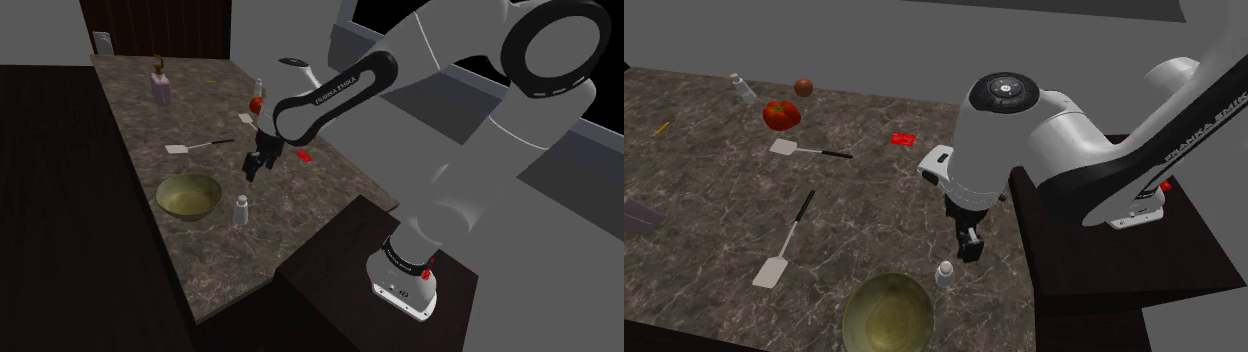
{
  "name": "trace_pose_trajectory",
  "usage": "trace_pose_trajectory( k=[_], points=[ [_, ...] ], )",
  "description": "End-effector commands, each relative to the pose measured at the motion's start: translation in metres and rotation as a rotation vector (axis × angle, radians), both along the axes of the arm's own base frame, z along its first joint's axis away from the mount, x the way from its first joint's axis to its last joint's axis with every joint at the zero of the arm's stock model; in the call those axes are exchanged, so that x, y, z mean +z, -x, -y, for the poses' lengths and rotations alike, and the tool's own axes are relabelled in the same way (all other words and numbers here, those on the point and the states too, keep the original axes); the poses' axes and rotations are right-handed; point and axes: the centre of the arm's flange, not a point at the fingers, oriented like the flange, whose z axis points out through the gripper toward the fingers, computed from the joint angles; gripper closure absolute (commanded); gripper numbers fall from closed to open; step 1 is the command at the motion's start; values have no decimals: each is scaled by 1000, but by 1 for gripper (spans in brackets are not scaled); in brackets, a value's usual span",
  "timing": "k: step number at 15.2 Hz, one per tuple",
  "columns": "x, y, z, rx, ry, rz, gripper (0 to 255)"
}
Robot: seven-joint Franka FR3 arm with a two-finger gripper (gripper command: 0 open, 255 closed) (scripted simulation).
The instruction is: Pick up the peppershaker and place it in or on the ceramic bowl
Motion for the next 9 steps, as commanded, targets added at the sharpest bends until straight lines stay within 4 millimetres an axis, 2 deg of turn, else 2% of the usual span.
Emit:
trace_pose_trajectory(
  k=[1,5,9],
  points=[
    [-25,-6,-11,9,-4,-5,0],
    [-71,-19,-32,27,-10,-17,0],
    [-88,-21,-34,27,-10,-17,0]
  ],
)
